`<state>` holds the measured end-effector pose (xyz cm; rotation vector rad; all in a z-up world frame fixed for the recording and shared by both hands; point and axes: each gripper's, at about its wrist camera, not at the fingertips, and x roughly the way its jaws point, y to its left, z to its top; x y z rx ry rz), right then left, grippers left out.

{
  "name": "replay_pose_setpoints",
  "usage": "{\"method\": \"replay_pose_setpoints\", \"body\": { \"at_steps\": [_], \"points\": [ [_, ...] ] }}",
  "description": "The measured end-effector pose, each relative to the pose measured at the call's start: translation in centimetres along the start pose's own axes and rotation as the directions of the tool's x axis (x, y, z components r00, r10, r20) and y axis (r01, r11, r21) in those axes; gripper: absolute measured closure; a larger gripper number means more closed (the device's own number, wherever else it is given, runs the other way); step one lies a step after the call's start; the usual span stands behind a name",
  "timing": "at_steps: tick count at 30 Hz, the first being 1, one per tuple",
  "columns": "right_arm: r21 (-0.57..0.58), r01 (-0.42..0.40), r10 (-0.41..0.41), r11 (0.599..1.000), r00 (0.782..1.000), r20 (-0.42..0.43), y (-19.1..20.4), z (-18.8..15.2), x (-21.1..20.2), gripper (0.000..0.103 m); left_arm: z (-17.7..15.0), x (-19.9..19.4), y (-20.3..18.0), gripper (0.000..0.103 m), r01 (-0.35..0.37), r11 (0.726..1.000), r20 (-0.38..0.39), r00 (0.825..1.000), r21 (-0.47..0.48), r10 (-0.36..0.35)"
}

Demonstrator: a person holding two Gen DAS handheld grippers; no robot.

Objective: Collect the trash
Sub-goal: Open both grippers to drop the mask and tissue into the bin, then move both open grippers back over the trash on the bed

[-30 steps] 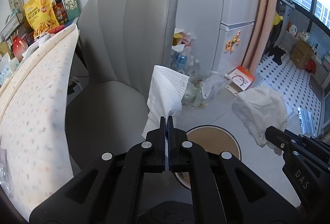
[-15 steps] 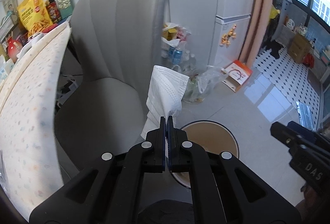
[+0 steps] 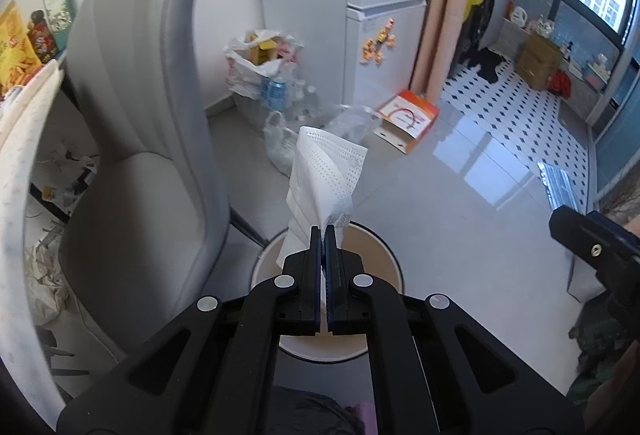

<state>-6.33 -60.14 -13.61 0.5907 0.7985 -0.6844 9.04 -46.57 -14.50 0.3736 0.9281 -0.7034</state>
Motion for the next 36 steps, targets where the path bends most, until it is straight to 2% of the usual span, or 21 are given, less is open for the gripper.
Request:
{"method": "replay_pose_setpoints", "body": {
  "at_steps": [3,5,6,7,8,14,17,21,27,36],
  "points": [
    [0.005,0.011,-0.011,1.0,1.0,0.012,-0.6,0.3,-0.4,0.034,0.1,0.6,-0.3,0.098,0.029,1.0,-0.021,0.999,-0.007,-0.029],
    [0.011,0.01,-0.01,1.0,1.0,0.017,-0.8,0.3,-0.6,0.034,0.1,0.6,-0.4,0.083,0.047,0.999,-0.027,0.999,-0.011,-0.047],
    [0.015,0.008,-0.008,1.0,1.0,0.018,-0.9,0.3,-0.7,0.034,0.2,0.5,-0.5,0.064,0.051,0.999,-0.02,0.998,-0.011,-0.051],
    [0.018,0.006,-0.006,1.0,1.0,0.02,-1.0,0.3,-0.8,0.034,0.2,0.1,-0.4,0.048,0.045,0.999,-0.002,0.999,-0.009,-0.045],
    [0.019,0.006,-0.006,1.0,1.0,0.022,-1.0,0.3,-0.8,0.034,0.3,-0.3,-0.4,0.045,0.043,0.999,0.013,0.999,-0.006,-0.043],
    [0.02,-0.004,0.004,1.0,1.0,0.03,-0.6,0.3,-1.3,0.033,0.6,-1.5,0.6,0.045,0.05,0.998,0.035,0.998,-0.036,-0.049],
    [0.016,-0.01,0.01,1.0,0.999,0.04,-0.1,0.3,-1.8,0.026,0.8,-2.6,1.4,0.044,0.026,0.998,0.051,0.998,-0.053,-0.023],
    [-0.008,-0.021,0.021,1.0,0.998,0.064,1.2,0.4,-2.9,0.015,1.1,-4.9,2.9,0.031,-0.011,0.996,0.096,0.995,-0.083,0.019],
    [-0.075,-0.037,0.046,0.996,0.992,0.118,4.6,0.1,-5.6,0.007,1.1,-9.4,6.3,0.017,-0.077,0.987,0.167,0.981,-0.144,0.101],
    [-0.181,-0.092,0.121,0.979,0.98,0.155,11.1,-0.9,-9.3,0.008,-1.2,-15.5,11.9,0.007,-0.15,0.961,0.239,0.949,-0.235,0.206]
  ]
}}
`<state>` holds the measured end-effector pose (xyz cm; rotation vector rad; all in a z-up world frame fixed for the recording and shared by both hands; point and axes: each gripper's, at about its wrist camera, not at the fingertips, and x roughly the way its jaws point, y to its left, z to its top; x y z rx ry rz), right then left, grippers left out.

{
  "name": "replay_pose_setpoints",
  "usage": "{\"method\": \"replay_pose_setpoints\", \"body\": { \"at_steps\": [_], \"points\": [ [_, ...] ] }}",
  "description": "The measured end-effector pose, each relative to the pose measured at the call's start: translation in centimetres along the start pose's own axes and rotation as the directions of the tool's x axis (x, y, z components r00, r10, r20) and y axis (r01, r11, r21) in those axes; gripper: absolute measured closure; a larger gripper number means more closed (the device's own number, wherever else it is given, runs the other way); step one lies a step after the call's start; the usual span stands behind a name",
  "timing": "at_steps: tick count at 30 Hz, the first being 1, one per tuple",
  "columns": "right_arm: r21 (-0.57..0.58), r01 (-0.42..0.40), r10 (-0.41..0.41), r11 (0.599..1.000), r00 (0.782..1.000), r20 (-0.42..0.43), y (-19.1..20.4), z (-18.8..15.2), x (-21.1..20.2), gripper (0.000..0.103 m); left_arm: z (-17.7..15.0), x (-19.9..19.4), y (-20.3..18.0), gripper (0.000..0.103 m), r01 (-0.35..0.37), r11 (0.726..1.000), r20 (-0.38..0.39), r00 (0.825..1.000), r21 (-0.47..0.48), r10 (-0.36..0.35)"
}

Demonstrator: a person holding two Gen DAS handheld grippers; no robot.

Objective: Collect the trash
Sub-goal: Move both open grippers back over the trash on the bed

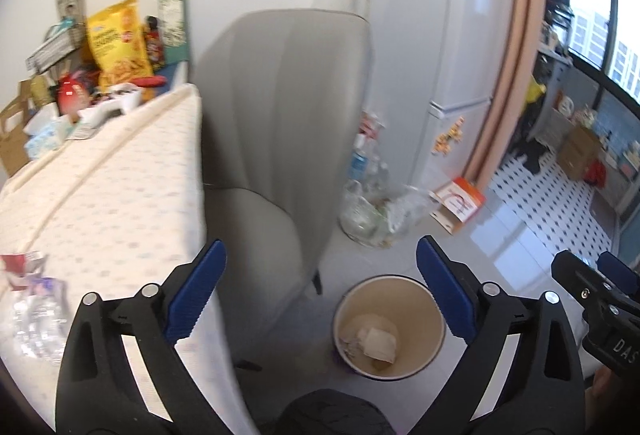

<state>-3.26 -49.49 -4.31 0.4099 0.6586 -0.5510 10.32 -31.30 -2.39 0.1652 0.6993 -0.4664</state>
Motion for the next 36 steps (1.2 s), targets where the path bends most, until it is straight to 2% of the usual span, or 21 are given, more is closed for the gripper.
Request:
{"method": "replay_pose_setpoints", "body": {
  "at_steps": [7,21,29,36],
  "points": [
    [-0.077,-0.055,0.058,0.996,0.998,0.032,5.8,0.0,-2.6,0.008,-0.6,-3.7,6.1,0.006,-0.089,0.994,0.043,0.995,-0.063,0.091],
    [-0.206,-0.146,0.159,0.968,0.986,0.049,14.7,-1.9,-7.1,0.008,-2.5,-9.1,14.4,0.006,-0.197,0.966,0.095,0.972,-0.166,0.215],
    [-0.283,-0.214,0.228,0.935,0.974,0.018,19.7,-3.5,-8.3,0.008,-4.6,-11.3,19.3,0.006,-0.255,0.938,0.083,0.956,-0.237,0.281],
    [-0.34,-0.283,0.29,0.897,0.957,-0.03,23.8,-5.8,-8.7,0.008,-7.0,-12.7,24.2,0.006,-0.313,0.899,0.048,0.938,-0.307,0.343]
  ]
}}
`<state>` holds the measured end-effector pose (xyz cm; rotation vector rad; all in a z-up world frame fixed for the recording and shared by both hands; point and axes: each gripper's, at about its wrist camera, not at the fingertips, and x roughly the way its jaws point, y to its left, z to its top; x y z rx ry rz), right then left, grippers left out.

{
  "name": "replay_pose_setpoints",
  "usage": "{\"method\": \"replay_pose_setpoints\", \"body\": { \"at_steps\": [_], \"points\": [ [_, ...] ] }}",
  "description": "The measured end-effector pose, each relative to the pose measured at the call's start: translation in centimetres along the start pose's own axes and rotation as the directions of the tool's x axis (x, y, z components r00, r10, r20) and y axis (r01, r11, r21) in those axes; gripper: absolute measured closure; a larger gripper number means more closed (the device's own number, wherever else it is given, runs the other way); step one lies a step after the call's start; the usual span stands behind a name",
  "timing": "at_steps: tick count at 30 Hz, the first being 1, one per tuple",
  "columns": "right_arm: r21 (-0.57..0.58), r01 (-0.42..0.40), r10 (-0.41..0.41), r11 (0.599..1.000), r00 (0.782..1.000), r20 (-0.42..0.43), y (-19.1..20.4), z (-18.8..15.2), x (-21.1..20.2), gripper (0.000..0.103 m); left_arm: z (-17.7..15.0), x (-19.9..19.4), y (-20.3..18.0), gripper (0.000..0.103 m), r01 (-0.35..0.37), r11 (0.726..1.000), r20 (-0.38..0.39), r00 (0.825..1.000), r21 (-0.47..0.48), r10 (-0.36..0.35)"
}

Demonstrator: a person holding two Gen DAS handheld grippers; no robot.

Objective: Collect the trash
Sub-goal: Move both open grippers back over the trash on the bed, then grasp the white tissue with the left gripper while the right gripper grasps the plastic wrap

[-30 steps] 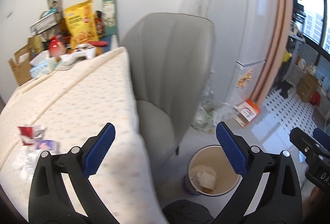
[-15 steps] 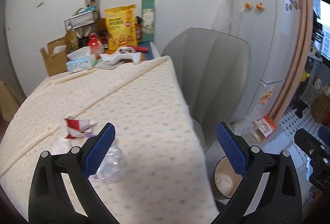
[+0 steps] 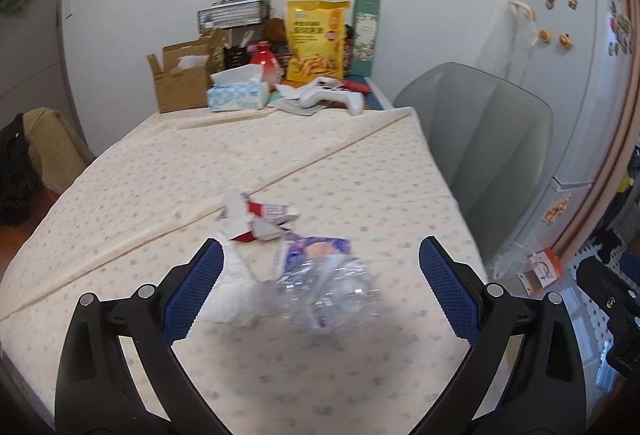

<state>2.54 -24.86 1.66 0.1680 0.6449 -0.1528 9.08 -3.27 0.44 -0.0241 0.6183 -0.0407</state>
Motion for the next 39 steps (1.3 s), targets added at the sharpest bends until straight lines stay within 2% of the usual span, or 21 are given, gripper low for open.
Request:
{"method": "replay_pose_setpoints", "body": {
  "at_steps": [8,15,28,38,39],
  "points": [
    [-0.062,-0.044,0.042,0.997,0.999,-0.028,4.4,-0.3,1.3,0.008,-0.9,0.8,5.8,0.006,-0.056,0.995,-0.023,0.998,-0.086,0.054],
    [-0.091,-0.054,0.048,0.994,0.997,-0.059,7.0,-0.8,2.8,0.008,-1.8,2.5,9.0,0.006,-0.073,0.989,-0.061,0.996,-0.126,0.066],
    [-0.129,-0.072,0.056,0.989,0.991,-0.125,9.8,-1.3,6.4,0.008,-3.1,7.5,11.0,0.018,-0.081,0.983,-0.178,0.983,-0.166,0.051],
    [-0.135,-0.079,0.058,0.988,0.986,-0.155,10.7,-1.2,8.3,0.008,-3.3,10.3,11.3,0.023,-0.09,0.98,-0.253,0.967,-0.176,0.044],
    [-0.137,-0.081,0.059,0.987,0.986,-0.157,10.8,-1.2,8.5,0.008,-3.3,10.5,11.3,0.029,-0.089,0.98,-0.261,0.965,-0.177,0.04]
  ]
}}
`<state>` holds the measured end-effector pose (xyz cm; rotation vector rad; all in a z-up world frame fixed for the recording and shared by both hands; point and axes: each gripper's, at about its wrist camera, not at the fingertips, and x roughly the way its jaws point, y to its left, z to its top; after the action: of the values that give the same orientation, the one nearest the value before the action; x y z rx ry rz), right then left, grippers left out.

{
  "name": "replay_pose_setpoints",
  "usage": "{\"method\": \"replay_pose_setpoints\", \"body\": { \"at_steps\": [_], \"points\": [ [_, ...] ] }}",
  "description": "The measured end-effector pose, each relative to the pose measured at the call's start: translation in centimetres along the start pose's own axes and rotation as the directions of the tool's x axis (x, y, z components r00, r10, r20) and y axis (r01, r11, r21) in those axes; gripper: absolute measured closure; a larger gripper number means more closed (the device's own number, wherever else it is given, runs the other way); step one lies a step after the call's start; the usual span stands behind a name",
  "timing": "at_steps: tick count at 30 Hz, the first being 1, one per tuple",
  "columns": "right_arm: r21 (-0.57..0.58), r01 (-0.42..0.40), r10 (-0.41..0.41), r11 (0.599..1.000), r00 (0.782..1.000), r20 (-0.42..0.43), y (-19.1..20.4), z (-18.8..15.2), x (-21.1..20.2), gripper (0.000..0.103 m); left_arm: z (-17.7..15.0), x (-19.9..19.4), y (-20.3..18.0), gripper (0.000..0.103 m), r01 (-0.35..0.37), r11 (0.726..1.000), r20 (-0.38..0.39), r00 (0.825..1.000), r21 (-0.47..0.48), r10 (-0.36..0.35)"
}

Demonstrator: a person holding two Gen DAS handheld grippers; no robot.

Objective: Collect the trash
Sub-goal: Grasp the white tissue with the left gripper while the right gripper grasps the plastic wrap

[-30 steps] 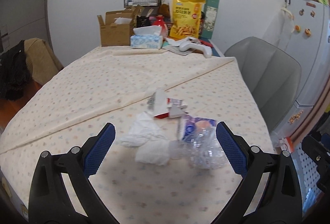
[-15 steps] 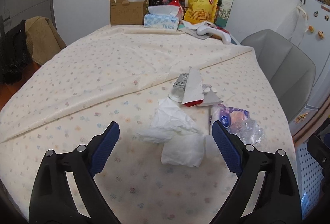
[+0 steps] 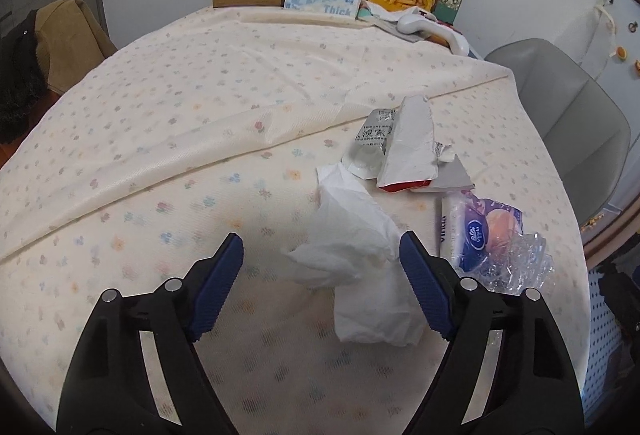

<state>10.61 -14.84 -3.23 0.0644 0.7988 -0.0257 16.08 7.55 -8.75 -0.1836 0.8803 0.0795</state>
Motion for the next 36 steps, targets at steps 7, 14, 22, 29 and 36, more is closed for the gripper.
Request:
{"method": "replay_pose_setpoints", "body": {
  "at_steps": [7,14,22,29,36],
  "points": [
    [-0.02,-0.014,0.014,1.0,1.0,-0.009,1.1,0.0,0.4,0.008,-0.2,-0.5,0.3,0.094,0.045,0.999,0.007,0.999,0.006,-0.045],
    [-0.053,-0.056,0.054,0.997,0.998,-0.032,3.5,-0.3,0.9,0.008,0.5,-3.0,3.2,0.095,0.017,0.999,0.081,0.997,-0.043,-0.014],
    [-0.094,-0.086,0.083,0.992,0.996,-0.042,6.4,0.1,1.5,0.008,0.8,-3.4,5.8,0.095,0.003,0.997,0.097,0.995,-0.078,0.004],
    [-0.087,-0.092,0.086,0.992,0.993,-0.075,7.4,0.7,3.3,0.008,1.0,-3.4,6.3,0.095,0.017,0.996,0.107,0.994,-0.084,-0.008],
    [-0.071,-0.095,0.086,0.993,0.989,-0.123,7.3,0.3,5.4,0.008,0.9,-2.6,6.0,0.095,0.025,0.997,0.094,0.995,-0.071,-0.018]
  ]
}}
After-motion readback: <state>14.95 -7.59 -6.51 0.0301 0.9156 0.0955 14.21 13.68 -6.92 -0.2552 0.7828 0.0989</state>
